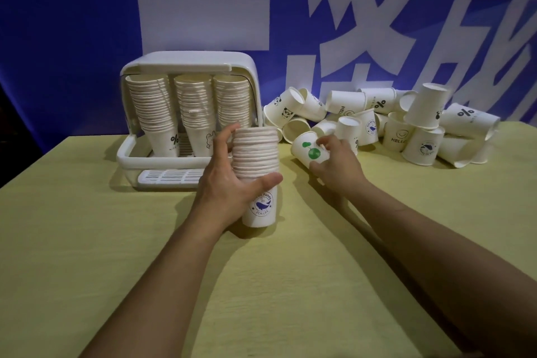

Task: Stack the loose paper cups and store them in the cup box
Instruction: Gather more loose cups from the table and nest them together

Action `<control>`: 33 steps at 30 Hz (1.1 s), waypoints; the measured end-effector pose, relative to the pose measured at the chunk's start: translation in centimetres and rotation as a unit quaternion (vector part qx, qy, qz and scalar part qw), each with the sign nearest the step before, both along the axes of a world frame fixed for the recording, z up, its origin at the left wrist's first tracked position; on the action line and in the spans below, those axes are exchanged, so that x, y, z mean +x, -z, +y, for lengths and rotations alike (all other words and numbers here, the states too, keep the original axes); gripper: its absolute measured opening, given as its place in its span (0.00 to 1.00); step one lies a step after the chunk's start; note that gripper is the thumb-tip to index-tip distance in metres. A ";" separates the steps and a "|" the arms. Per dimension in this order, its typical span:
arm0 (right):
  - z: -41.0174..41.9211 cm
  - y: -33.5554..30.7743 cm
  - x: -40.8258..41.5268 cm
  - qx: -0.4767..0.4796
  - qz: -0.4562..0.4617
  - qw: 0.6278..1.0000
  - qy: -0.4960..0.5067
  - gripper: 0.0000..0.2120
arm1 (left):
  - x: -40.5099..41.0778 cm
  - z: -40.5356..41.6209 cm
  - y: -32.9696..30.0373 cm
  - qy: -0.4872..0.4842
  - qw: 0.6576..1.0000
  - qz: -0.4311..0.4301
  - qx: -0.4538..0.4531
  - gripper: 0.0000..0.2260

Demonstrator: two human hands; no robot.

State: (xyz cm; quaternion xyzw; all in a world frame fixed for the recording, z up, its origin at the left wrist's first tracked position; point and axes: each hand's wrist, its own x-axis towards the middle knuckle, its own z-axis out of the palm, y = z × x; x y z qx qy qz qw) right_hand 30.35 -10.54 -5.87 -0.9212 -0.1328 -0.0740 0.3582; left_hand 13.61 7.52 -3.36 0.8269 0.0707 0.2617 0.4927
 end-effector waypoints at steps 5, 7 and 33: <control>-0.1 1.0 -2.1 0.060 0.013 0.998 0.012 0.25 | -0.1 -1.2 0.4 0.014 1.000 -0.015 -0.005 0.42; 0.0 1.5 -2.6 0.070 -0.005 0.998 0.008 0.23 | 0.0 -1.8 0.8 0.024 1.000 -0.014 -0.010 0.42; -3.1 -2.6 -7.1 0.320 0.008 0.915 -0.246 0.39 | 0.3 -2.8 -0.9 0.149 0.975 0.144 0.083 0.43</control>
